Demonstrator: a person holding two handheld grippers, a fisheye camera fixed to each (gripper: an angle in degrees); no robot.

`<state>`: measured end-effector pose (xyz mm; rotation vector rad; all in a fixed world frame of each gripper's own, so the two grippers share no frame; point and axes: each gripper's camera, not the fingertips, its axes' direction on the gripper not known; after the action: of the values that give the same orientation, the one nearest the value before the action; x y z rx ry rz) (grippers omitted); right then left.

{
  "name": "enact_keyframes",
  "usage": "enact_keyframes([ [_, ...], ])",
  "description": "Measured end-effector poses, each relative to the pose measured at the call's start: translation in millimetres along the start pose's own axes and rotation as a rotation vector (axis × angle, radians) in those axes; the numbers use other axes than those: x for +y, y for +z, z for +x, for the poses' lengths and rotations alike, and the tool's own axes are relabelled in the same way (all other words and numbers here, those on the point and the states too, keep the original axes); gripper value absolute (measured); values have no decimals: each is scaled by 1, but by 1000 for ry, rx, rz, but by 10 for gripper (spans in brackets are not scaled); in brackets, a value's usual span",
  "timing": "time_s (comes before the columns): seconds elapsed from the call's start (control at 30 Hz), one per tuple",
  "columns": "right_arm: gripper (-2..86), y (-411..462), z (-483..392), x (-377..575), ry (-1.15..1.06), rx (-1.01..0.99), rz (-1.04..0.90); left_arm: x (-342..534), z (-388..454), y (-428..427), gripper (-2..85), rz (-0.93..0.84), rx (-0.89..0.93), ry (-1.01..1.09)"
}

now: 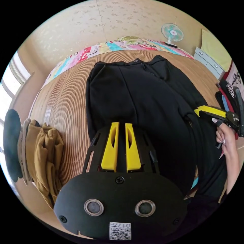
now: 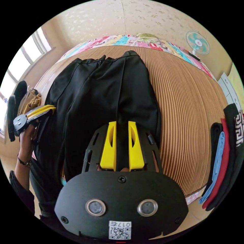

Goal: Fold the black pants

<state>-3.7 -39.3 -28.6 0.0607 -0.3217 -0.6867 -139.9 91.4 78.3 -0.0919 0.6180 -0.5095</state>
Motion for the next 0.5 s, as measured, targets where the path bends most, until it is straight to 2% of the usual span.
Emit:
enact_keyframes([
  [0.23,70,35,26,-63,83,-97,24,-64,-76,42,38,40,235,-145],
  [0.4,67,58,27,-101,81,-87,58,-107,-102,66,26,74,271,-190],
  [0.5,65,71,24,-121,66,-66,62,-133,-100,74,22,79,204,-148],
])
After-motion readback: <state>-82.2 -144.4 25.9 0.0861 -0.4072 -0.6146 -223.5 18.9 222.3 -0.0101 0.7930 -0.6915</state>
